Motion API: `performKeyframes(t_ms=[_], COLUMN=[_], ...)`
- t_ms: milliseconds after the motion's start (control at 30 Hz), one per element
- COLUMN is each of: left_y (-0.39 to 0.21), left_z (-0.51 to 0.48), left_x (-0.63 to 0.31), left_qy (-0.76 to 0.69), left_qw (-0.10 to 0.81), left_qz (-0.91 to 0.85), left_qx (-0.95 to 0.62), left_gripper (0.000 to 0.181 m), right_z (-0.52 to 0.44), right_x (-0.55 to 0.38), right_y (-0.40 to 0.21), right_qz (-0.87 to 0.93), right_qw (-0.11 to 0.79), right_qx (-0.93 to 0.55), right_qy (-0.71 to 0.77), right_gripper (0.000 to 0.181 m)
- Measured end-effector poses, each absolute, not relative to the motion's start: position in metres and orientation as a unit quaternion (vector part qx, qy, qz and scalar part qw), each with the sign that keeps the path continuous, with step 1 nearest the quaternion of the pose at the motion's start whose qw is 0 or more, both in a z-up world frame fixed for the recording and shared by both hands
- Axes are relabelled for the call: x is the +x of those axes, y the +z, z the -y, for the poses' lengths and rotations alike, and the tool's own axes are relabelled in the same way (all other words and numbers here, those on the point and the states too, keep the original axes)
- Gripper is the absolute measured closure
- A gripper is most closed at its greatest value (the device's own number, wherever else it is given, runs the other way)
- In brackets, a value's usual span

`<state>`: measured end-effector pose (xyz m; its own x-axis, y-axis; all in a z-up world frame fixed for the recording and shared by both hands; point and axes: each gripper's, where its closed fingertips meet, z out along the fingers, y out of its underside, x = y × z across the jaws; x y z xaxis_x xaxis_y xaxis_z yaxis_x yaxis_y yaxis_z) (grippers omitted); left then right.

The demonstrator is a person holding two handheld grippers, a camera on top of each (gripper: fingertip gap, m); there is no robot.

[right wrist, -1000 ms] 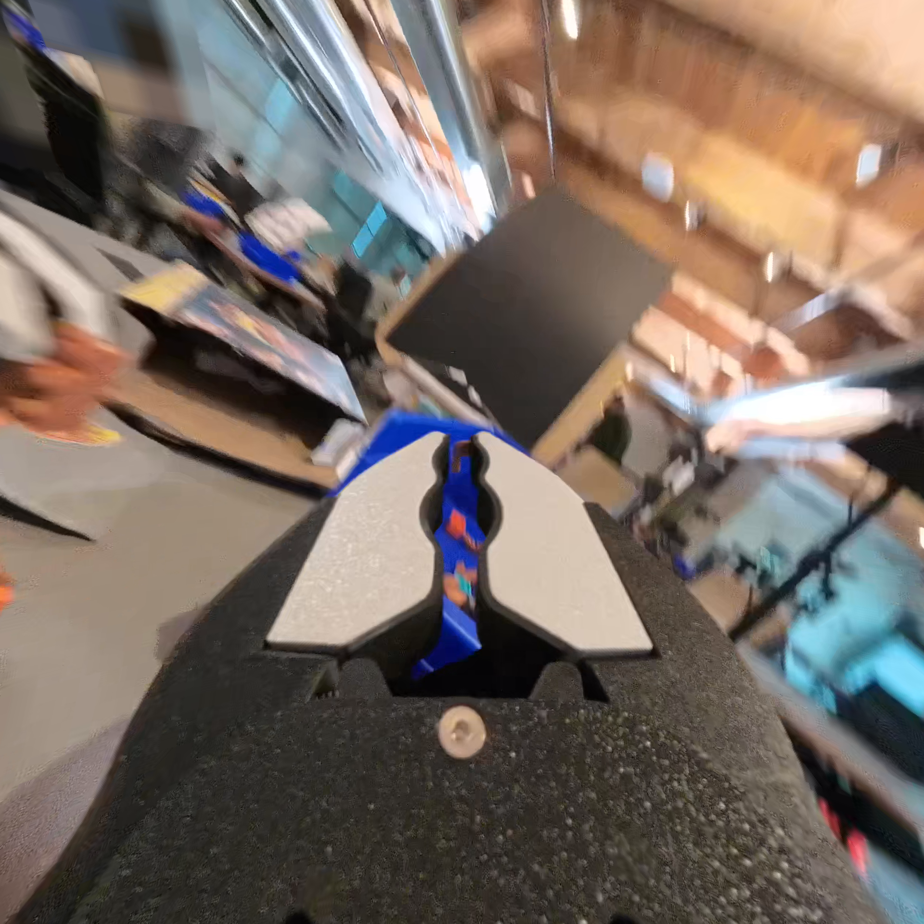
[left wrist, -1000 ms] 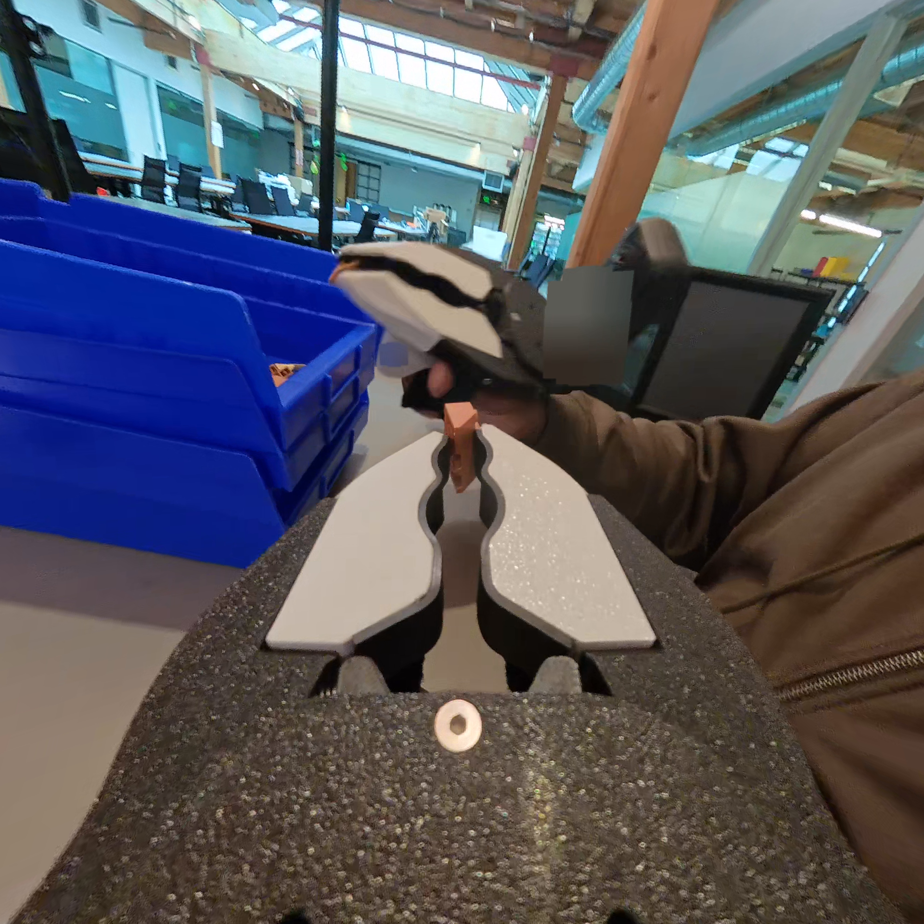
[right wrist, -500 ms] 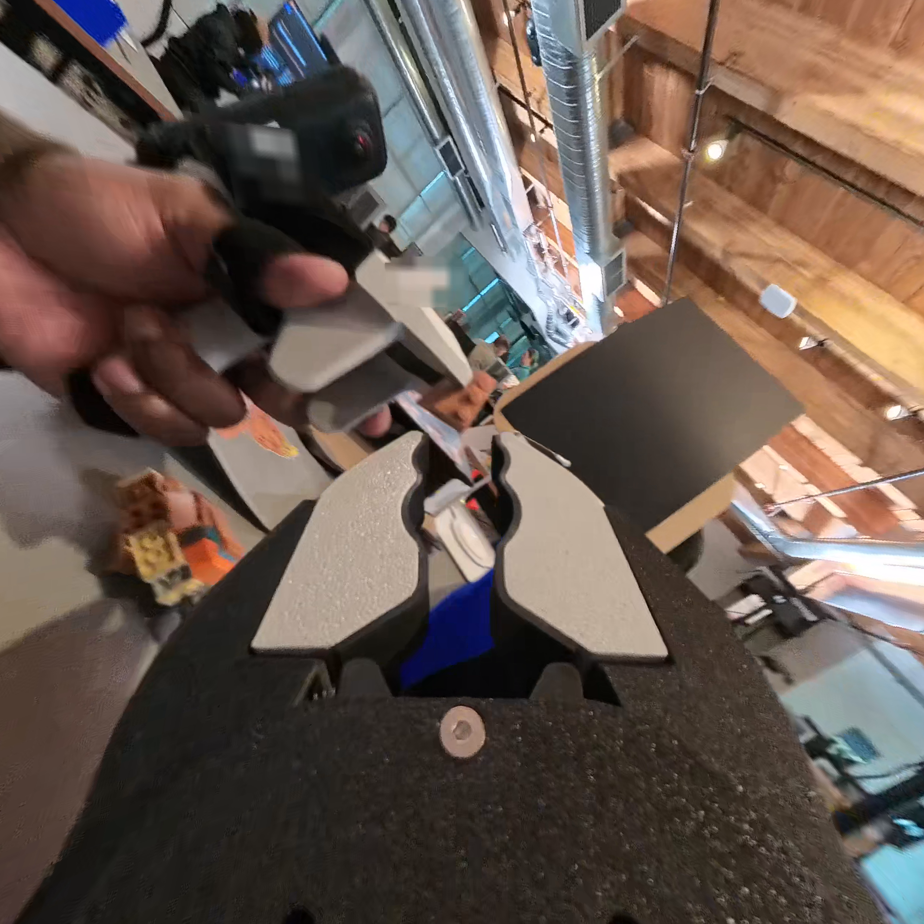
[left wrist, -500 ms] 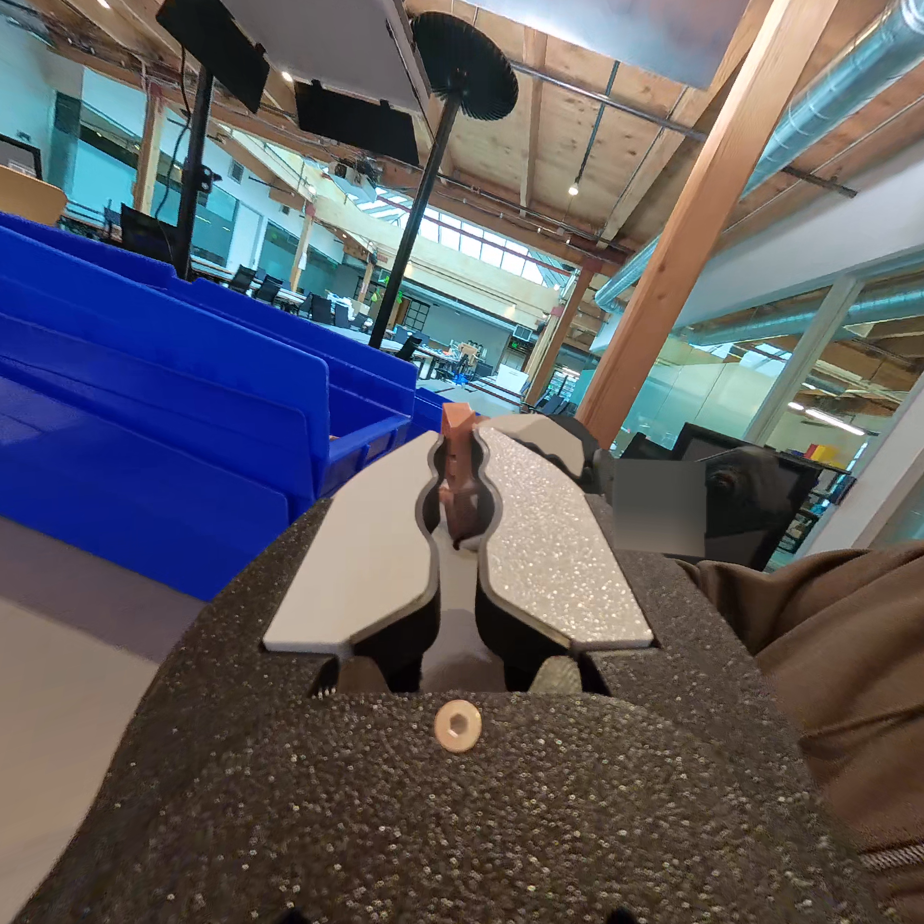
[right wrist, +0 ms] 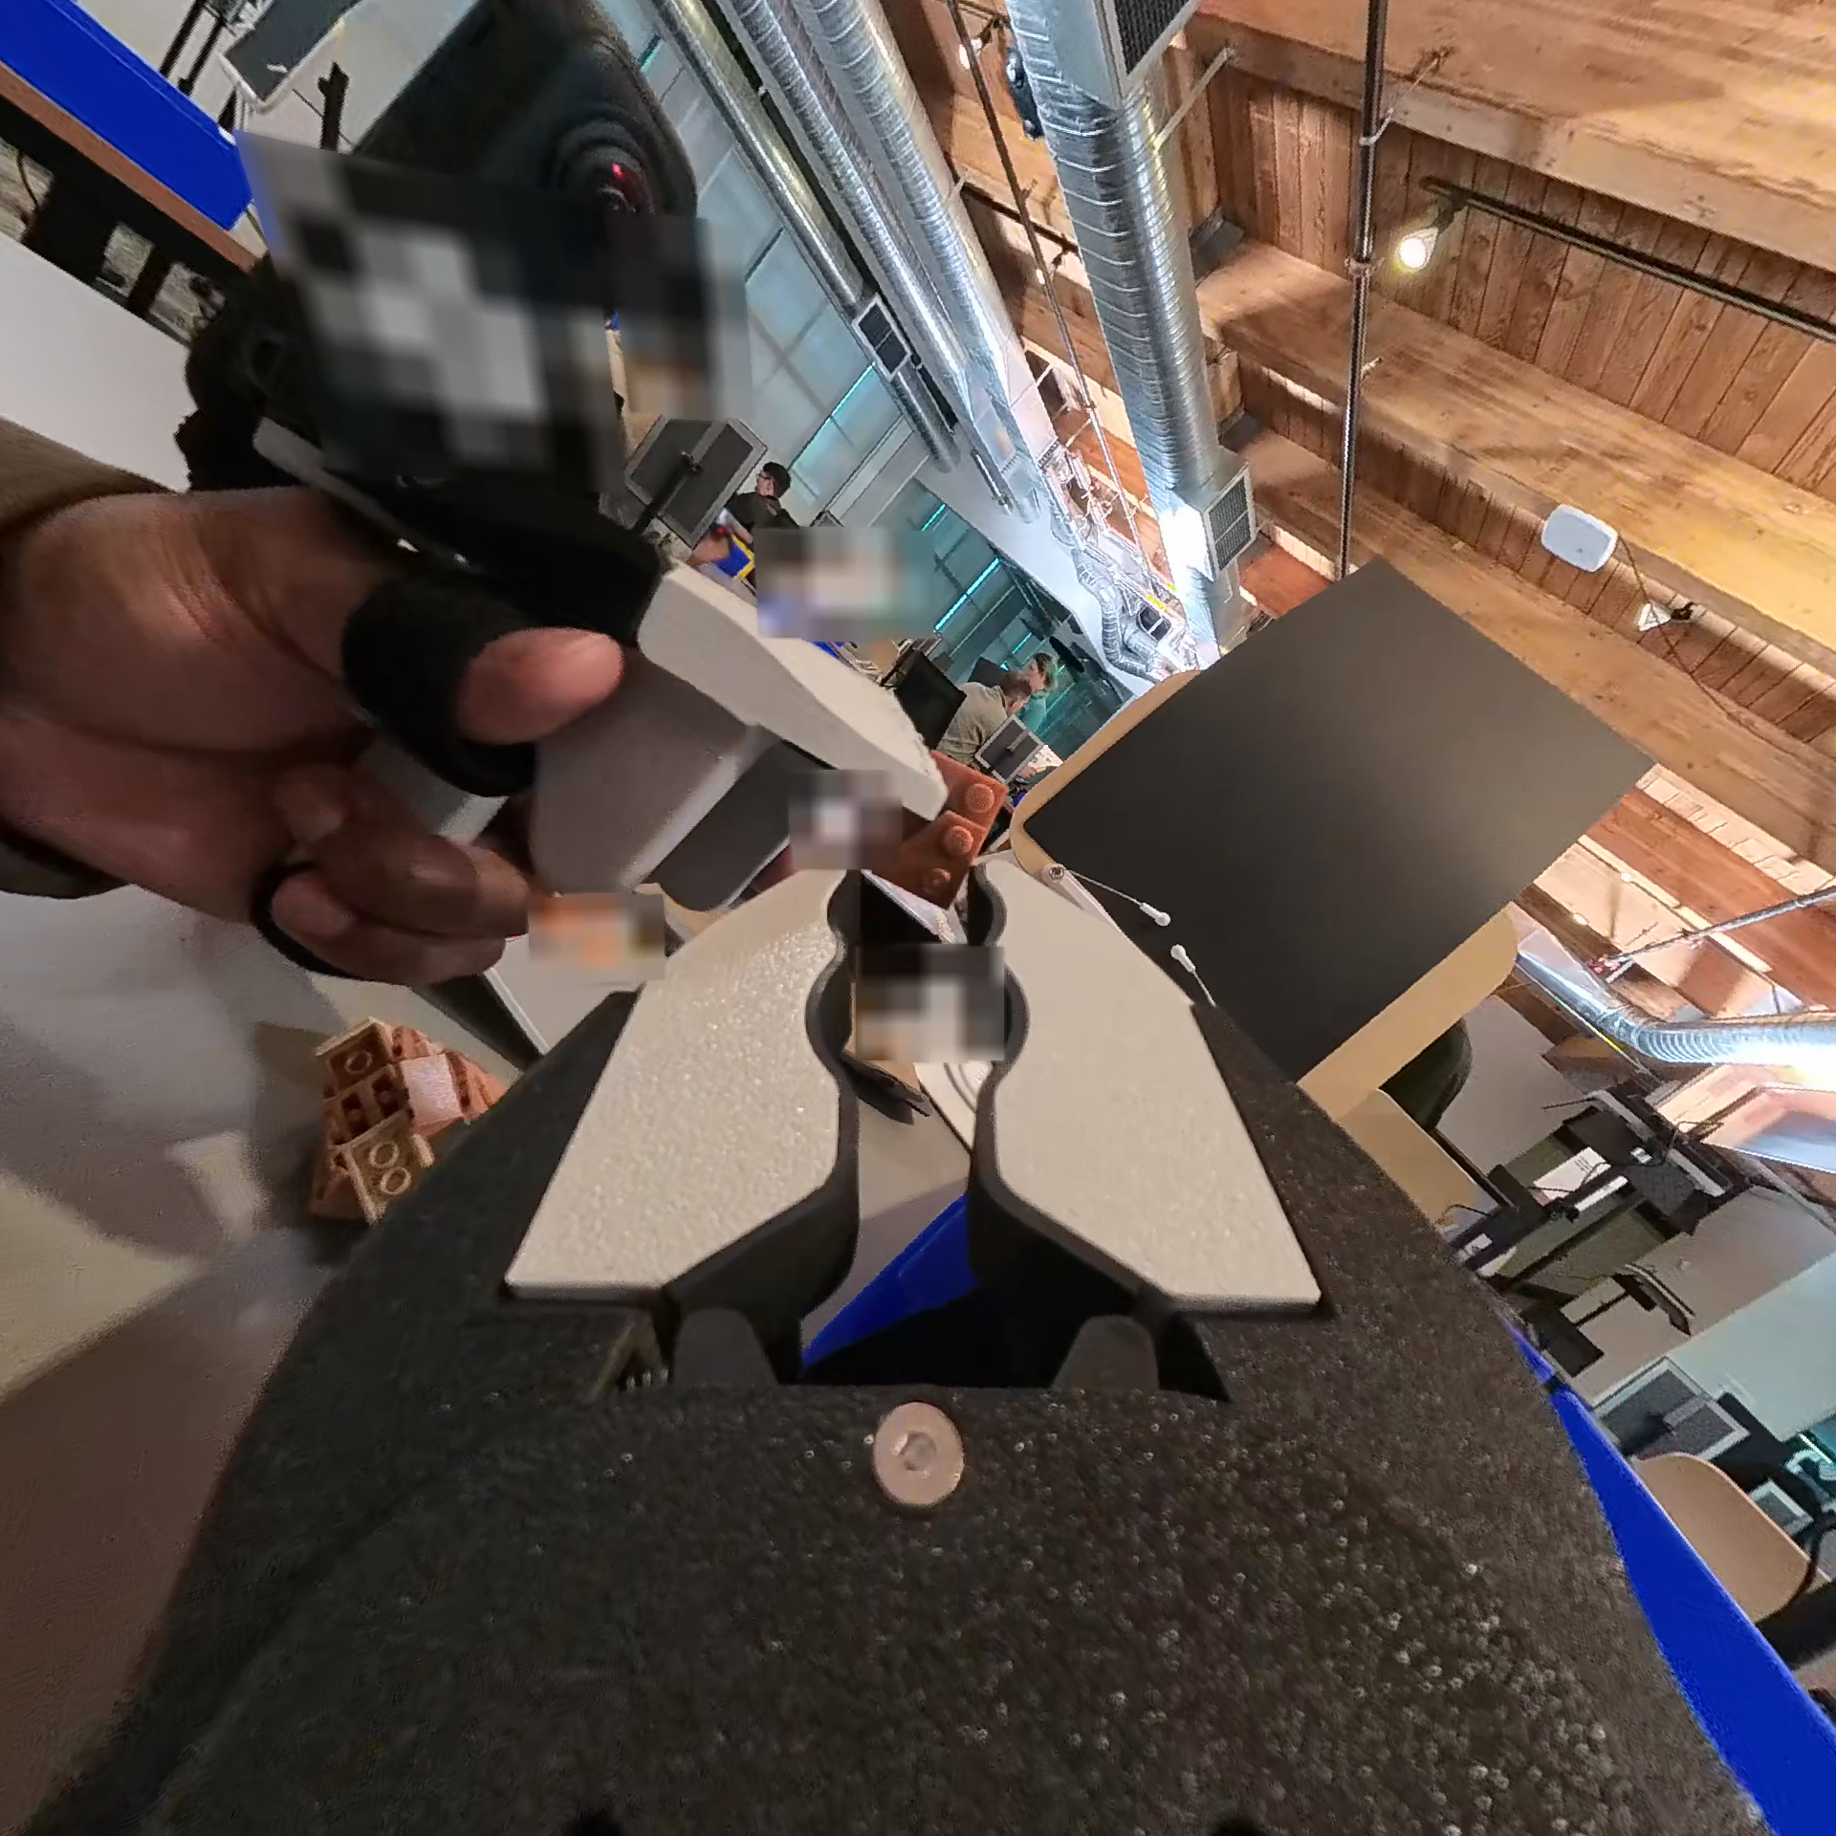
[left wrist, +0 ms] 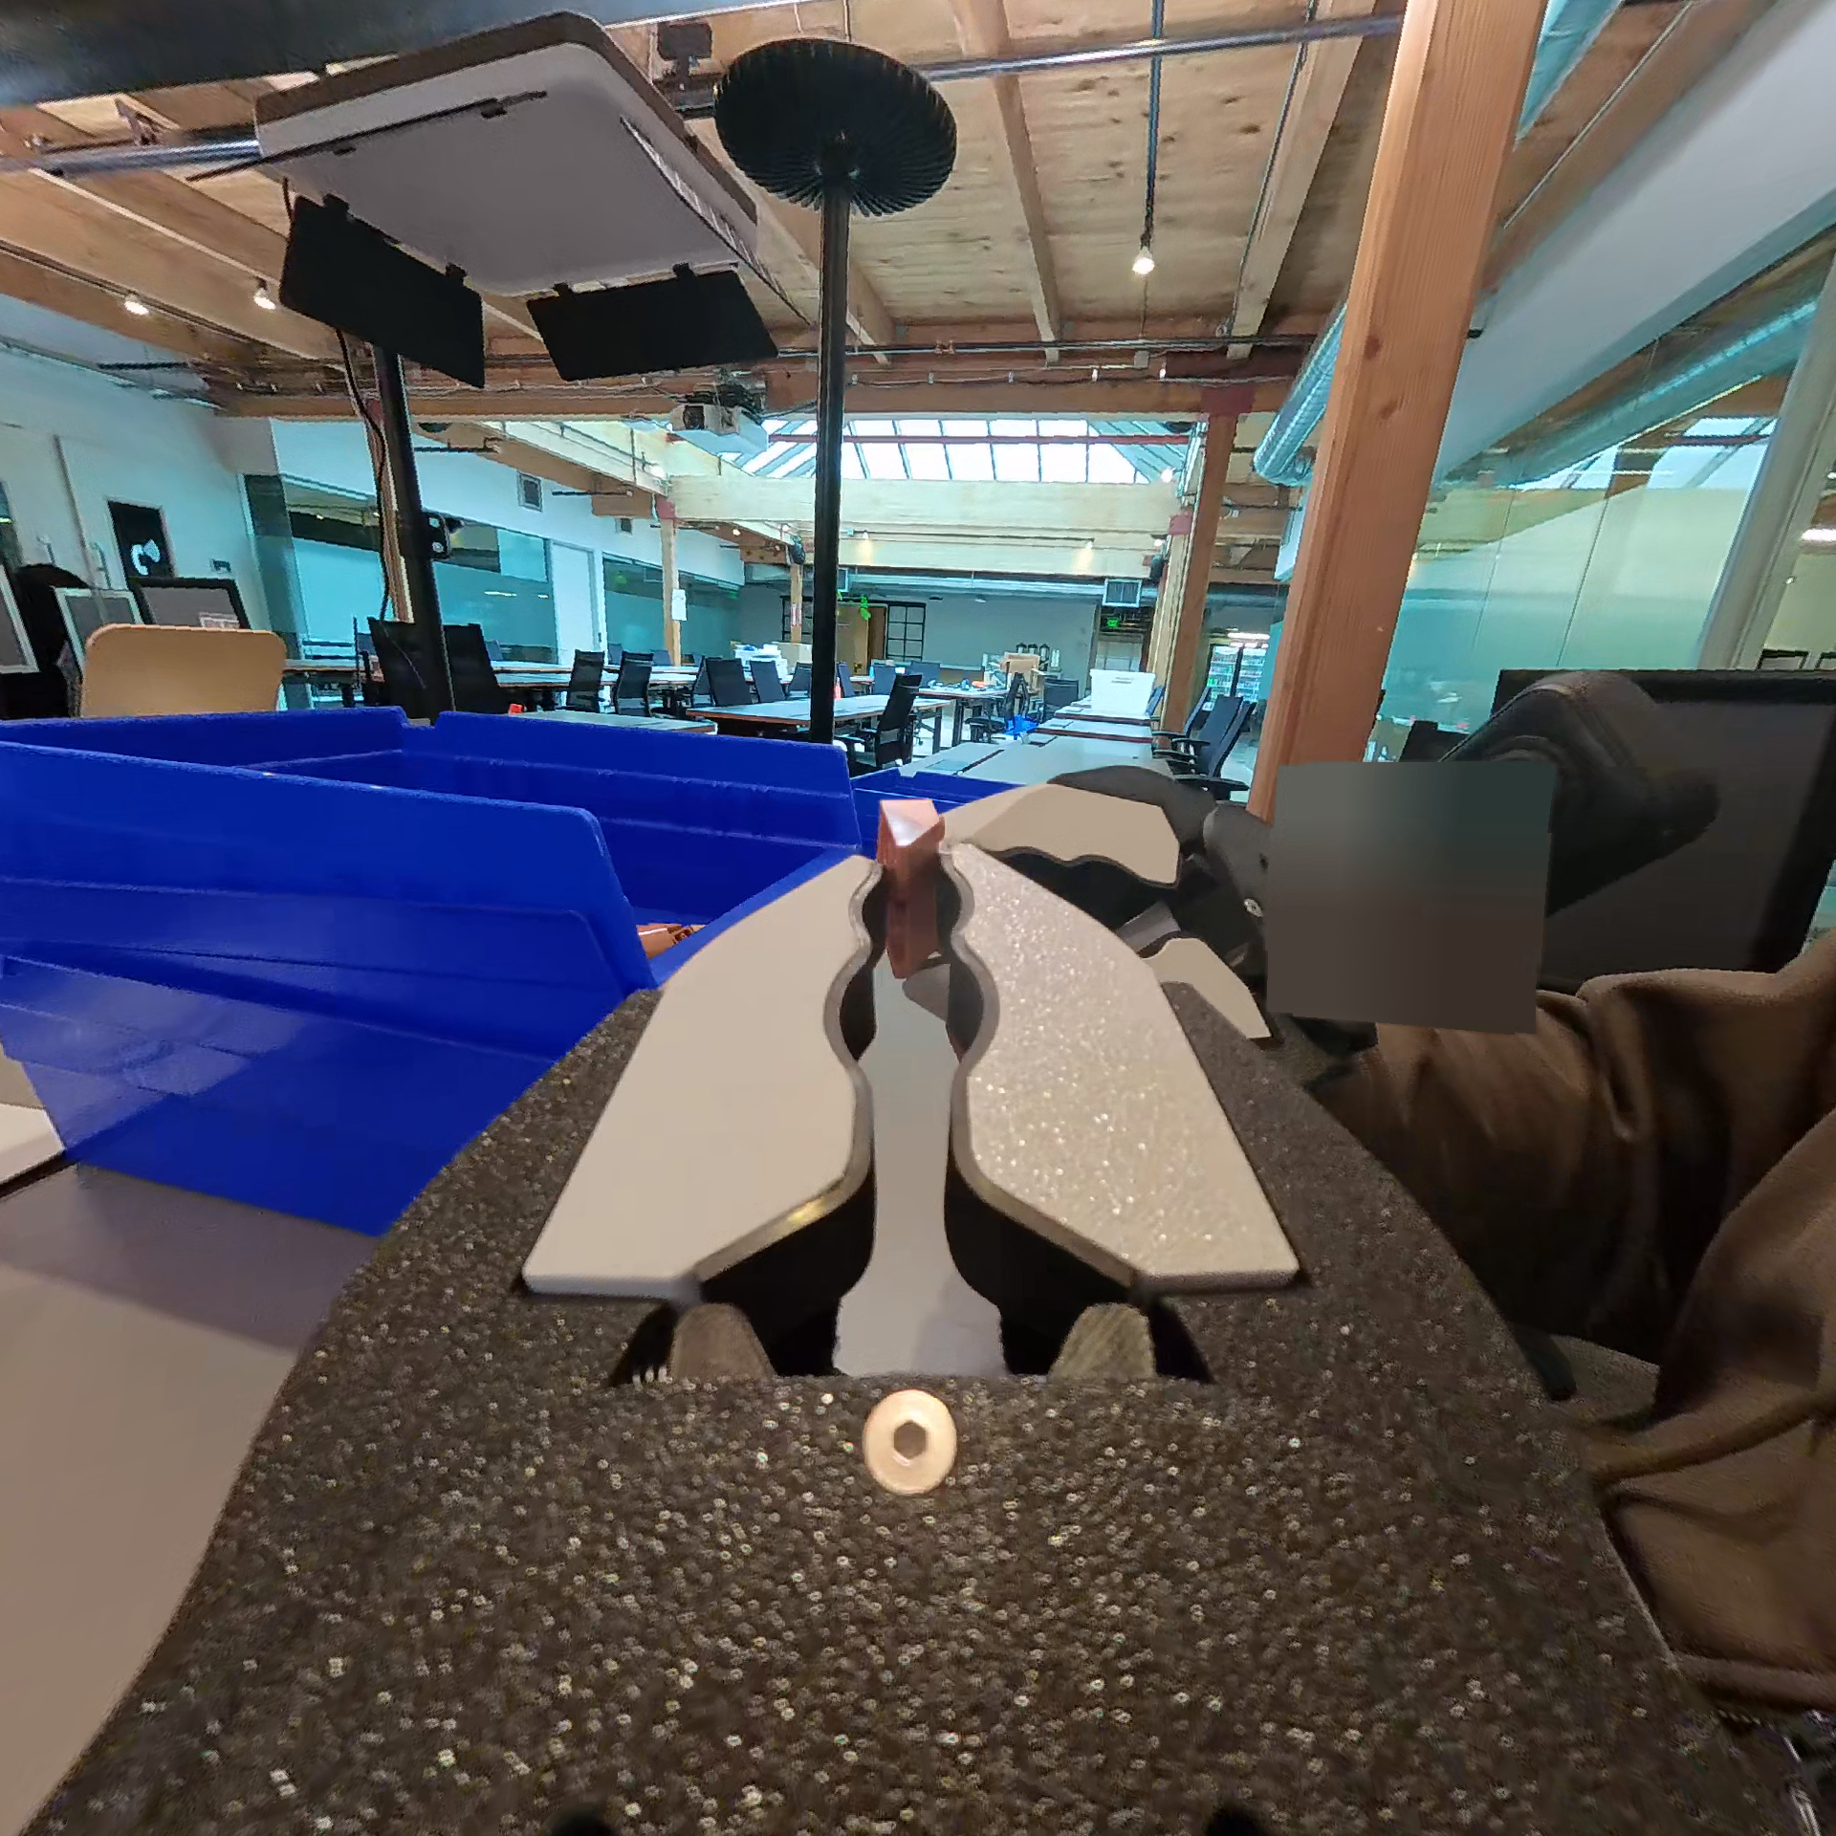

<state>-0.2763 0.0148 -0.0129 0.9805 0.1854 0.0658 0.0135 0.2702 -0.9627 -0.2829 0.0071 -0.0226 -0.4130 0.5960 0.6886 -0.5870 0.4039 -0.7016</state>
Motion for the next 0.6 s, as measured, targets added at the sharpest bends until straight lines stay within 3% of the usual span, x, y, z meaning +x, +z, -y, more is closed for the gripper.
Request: performKeyframes(t_ms=[200, 600], left_y=[-0.015, -0.026], left_z=[-0.016, -0.017], left_x=[-0.274, -0.26], left_qy=[0.095, 0.195], left_qw=[0.768, 0.694], left_qz=[0.056, -0.059], left_qx=[-0.631, -0.69], left_gripper=[0.173, 0.174], right_z=[-0.009, -0.01], right_x=[-0.281, -0.264], right_y=[-0.024, -0.036], right_qz=[0.652, 0.707], right_qw=[0.529, 0.326], right_qx=[0.008, 0.02], right_qy=[0.542, 0.627], right_gripper=[0.164, 0.164])
